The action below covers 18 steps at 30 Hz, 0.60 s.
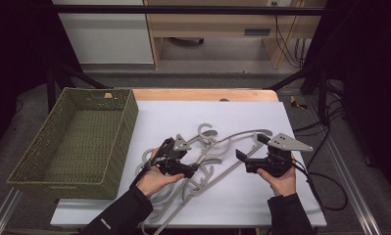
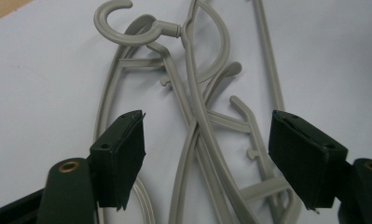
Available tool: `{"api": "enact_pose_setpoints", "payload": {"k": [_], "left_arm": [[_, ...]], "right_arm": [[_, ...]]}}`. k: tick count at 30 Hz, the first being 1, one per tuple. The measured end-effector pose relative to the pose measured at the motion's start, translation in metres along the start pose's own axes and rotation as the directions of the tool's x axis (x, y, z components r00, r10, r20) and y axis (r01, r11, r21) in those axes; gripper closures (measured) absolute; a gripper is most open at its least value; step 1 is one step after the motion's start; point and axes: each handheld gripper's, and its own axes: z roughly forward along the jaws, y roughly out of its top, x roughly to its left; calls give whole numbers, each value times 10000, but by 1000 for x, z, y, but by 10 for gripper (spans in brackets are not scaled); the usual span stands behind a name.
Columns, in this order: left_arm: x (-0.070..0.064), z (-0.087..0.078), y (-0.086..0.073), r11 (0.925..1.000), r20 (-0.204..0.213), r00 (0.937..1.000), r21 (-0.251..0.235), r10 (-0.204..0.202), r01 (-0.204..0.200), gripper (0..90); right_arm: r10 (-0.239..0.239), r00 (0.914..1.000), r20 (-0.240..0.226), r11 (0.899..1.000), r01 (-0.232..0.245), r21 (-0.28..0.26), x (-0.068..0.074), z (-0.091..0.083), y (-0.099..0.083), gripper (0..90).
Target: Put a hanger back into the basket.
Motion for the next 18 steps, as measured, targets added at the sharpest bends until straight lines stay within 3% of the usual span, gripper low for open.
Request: {"api": "enact_pose_setpoints", "payload": {"k": [5,8,18], "left_arm": [[2,22,6,9996,-153,9996,177,-222,225,329],[3,34,8,9988,70,9992,319,-385,383,367],[2,56,4,9932,298,9995,1163,39,-74,547]], "right_arm": [[19,10000,46,10000,-19,-20,-1,0,0,54],[48,10000,11,10000,-48,7,-1,-1,0,53],[-10,10000,-28,10000,10,64,-2,0,-1,44]]}}
